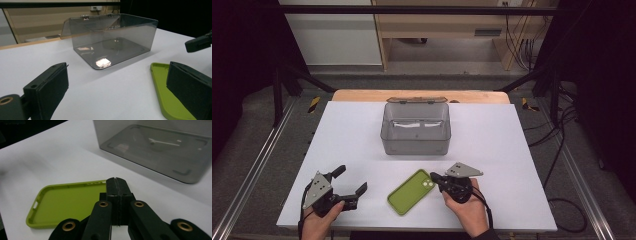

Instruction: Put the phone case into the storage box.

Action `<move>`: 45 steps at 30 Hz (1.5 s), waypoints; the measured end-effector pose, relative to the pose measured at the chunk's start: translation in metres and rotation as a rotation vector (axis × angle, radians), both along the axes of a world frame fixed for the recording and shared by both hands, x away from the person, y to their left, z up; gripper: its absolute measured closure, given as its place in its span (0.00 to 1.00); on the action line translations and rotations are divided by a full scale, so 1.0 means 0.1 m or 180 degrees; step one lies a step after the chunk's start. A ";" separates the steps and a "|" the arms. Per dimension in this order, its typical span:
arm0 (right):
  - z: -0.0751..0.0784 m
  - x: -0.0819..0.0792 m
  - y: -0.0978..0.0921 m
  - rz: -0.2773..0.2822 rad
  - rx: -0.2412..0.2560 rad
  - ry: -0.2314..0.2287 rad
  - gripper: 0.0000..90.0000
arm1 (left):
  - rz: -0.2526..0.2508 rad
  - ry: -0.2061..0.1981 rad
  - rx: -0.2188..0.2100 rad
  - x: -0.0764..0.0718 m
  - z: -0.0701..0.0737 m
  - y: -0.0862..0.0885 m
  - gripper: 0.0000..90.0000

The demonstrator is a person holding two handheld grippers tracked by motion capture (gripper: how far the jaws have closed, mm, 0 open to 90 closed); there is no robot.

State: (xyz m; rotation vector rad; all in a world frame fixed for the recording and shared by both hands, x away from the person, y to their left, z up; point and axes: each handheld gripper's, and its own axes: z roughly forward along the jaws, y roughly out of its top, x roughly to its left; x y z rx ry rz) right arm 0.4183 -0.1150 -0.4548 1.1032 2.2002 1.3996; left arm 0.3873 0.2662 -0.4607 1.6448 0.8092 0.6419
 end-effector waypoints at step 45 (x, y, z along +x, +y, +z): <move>-0.05 -0.13 -0.93 -0.0567 -0.0052 -0.0785 0.05 | -0.0388 0.0949 0.0942 0.12 -0.18 -0.88 0.20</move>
